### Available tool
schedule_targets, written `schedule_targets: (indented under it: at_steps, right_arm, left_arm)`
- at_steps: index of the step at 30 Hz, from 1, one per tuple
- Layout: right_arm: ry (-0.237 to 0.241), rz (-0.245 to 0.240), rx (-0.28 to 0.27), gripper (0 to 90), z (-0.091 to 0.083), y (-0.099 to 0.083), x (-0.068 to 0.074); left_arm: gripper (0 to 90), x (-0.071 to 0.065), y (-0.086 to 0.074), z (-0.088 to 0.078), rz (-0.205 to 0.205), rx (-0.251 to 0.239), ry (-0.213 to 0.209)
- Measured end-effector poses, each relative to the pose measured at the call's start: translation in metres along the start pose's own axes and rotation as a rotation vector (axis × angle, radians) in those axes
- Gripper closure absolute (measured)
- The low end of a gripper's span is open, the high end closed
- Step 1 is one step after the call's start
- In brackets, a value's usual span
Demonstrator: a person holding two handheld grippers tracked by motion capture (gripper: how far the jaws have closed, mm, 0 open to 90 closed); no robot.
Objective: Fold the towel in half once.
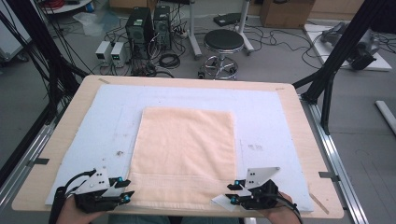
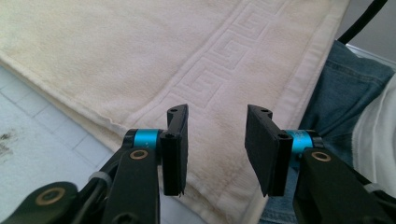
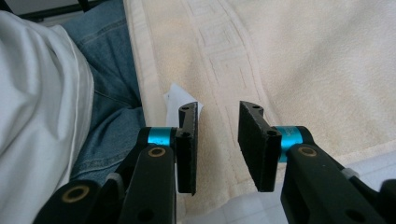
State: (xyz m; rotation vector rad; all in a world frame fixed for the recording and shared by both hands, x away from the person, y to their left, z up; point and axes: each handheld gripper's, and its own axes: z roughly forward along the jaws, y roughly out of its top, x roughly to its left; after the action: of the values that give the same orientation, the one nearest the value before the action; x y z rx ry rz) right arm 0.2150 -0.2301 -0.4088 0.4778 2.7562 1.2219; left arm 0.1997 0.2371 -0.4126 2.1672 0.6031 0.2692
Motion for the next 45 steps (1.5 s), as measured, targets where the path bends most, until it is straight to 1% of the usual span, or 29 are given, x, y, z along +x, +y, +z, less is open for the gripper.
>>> schedule_targets:
  at_steps: [1,3,7,9,11,12,13,14,15,16,17,19,20,21,22,25,26,27,28,29,30,31,33,35,36,38,40,43,45]
  right_arm:
    - [-0.006,-0.003,0.000,68.6,0.001,0.000,-0.001]
    - [-0.005,-0.002,0.000,68.5,0.004,0.000,-0.002]
    - [-0.027,0.001,0.004,66.2,0.012,0.001,-0.011]
    - [-0.054,0.003,0.003,63.5,0.017,0.004,-0.018]
    - [-0.073,0.017,0.009,59.8,0.023,0.006,-0.026]
    - [-0.075,0.021,0.004,58.8,0.026,0.006,-0.031]
    - [-0.076,0.026,0.009,58.6,0.028,0.006,-0.034]
    - [-0.087,0.030,0.016,57.9,0.030,0.006,-0.036]
    - [-0.085,0.025,0.025,57.9,0.032,0.005,-0.037]
    - [-0.085,0.025,0.035,57.2,0.034,0.003,-0.037]
    - [-0.086,0.013,0.044,56.8,0.035,0.000,-0.037]
    - [-0.095,0.005,0.028,56.4,0.035,-0.004,-0.034]
    - [-0.093,0.008,0.032,56.4,0.034,-0.005,-0.033]
    - [-0.102,0.002,0.029,56.4,0.034,-0.005,-0.033]
    - [-0.100,0.008,0.032,56.4,0.034,-0.006,-0.033]
    - [-0.109,0.006,0.035,56.0,0.033,-0.006,-0.030]
    - [-0.116,0.003,0.033,56.0,0.033,-0.007,-0.029]
    - [-0.115,0.007,0.034,55.9,0.033,-0.007,-0.028]
    - [-0.111,0.009,0.034,55.7,0.032,-0.008,-0.027]
    - [-0.116,0.005,0.028,55.6,0.032,-0.008,-0.027]
    - [-0.114,0.011,0.031,55.1,0.031,-0.008,-0.026]
    - [-0.113,0.011,0.026,54.5,0.031,-0.009,-0.026]
    - [-0.109,0.016,0.030,50.7,0.030,-0.008,-0.026]
    - [-0.118,0.021,0.025,47.1,0.028,-0.005,-0.027]
    - [-0.116,0.022,0.009,46.5,0.027,-0.004,-0.028]
    - [-0.126,0.031,-0.015,43.7,0.023,-0.001,-0.031]
    - [-0.133,0.049,-0.034,40.8,0.021,0.002,-0.036]
    - [-0.163,0.072,-0.047,33.9,0.019,0.006,-0.044]
    - [-0.184,0.081,-0.051,30.9,0.018,0.008,-0.048]
  left_arm:
    - [59.7,0.002,0.001,0.002,0.007,0.004,-0.001]
    - [59.9,0.005,0.002,0.007,0.003,0.004,-0.009]
    - [60.0,0.012,0.002,0.017,0.003,0.020,-0.024]
    - [59.8,0.016,0.001,0.022,0.008,0.034,-0.023]
    - [59.6,0.019,0.000,0.027,0.013,0.053,-0.033]
    - [59.6,0.019,-0.001,0.028,0.011,0.061,-0.037]
    - [59.7,0.020,-0.002,0.029,0.012,0.068,-0.042]
    - [59.7,0.019,-0.003,0.029,0.008,0.070,-0.042]
    - [59.4,0.019,-0.005,0.029,0.009,0.072,-0.045]
    - [59.0,0.019,-0.007,0.028,-0.001,0.072,-0.050]
    - [58.8,0.019,-0.008,0.027,-0.011,0.068,-0.057]
    - [58.6,0.019,-0.010,0.024,-0.022,0.070,-0.059]
    - [58.5,0.019,-0.010,0.024,-0.019,0.072,-0.061]
    - [58.5,0.018,-0.010,0.023,-0.011,0.075,-0.055]
    - [58.4,0.017,-0.011,0.023,-0.005,0.075,-0.052]
    - [58.2,0.015,-0.012,0.021,-0.005,0.081,-0.052]
    - [58.3,0.015,-0.013,0.020,-0.011,0.081,-0.059]
    - [58.2,0.014,-0.013,0.020,-0.018,0.074,-0.058]
    - [58.2,0.014,-0.014,0.019,-0.007,0.077,-0.058]
    - [58.1,0.014,-0.014,0.019,-0.008,0.076,-0.058]
    - [58.0,0.014,-0.014,0.019,-0.013,0.074,-0.058]
    - [57.7,0.014,-0.013,0.019,-0.009,0.073,-0.060]
    - [54.5,0.014,-0.012,0.019,-0.009,0.072,-0.051]
    - [50.6,0.017,-0.010,0.018,-0.011,0.061,-0.038]
    - [49.2,0.018,-0.009,0.018,-0.014,0.055,-0.033]
    - [47.0,0.021,-0.006,0.018,-0.026,0.043,-0.027]
    - [43.7,0.023,-0.004,0.018,-0.033,0.032,-0.019]
    - [43.0,0.026,0.000,0.019,-0.039,0.012,-0.017]
    - [40.4,0.028,0.003,0.019,-0.045,0.002,-0.011]
